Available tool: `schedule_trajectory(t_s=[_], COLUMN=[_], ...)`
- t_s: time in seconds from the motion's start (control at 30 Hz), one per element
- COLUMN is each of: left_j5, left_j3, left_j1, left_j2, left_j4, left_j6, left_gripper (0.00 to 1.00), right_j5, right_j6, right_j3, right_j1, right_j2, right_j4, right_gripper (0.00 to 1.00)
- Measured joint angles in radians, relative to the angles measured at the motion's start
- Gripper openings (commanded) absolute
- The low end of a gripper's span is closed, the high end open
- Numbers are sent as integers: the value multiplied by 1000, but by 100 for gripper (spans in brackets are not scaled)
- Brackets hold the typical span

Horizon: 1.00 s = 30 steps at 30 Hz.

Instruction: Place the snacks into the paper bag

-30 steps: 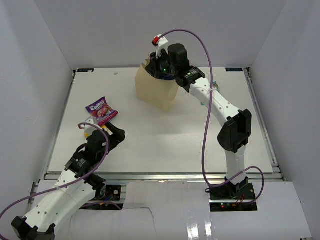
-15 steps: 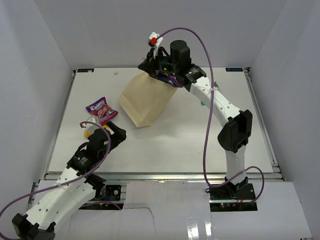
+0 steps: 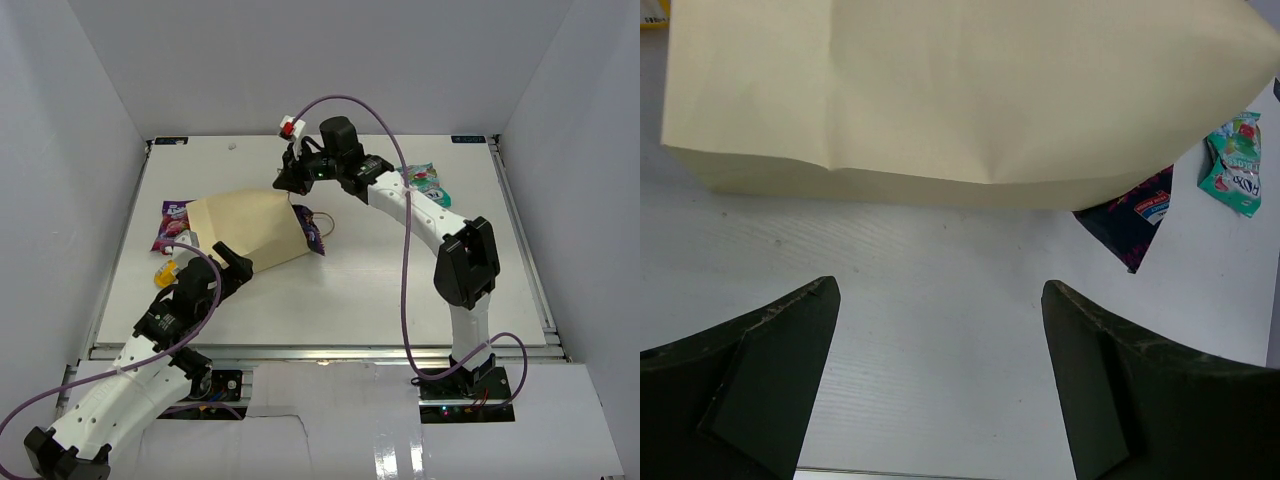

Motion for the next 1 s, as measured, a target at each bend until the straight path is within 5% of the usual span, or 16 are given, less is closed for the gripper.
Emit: schedule_trajectory(t_s=[0.5, 0.77, 0.83, 1.0], left_j5=[-94, -74, -9, 190], left_j3=[48, 253, 306, 344], left_j1=[0, 60, 111, 193], left_j2=[66, 412, 527, 763], left_j4=[6, 183, 233, 314], left_j6=[29, 60, 50, -14], left_gripper=[98, 98, 93, 62], right_j5=[34, 46, 51, 57], right_j6=[60, 38, 26, 3], right_j3=[66, 82, 82, 82], right_j1=[-68, -117, -121, -123], right_j2=[-65, -114, -125, -133], right_j4=[15, 19, 21, 22], right_gripper=[8, 8, 8, 8])
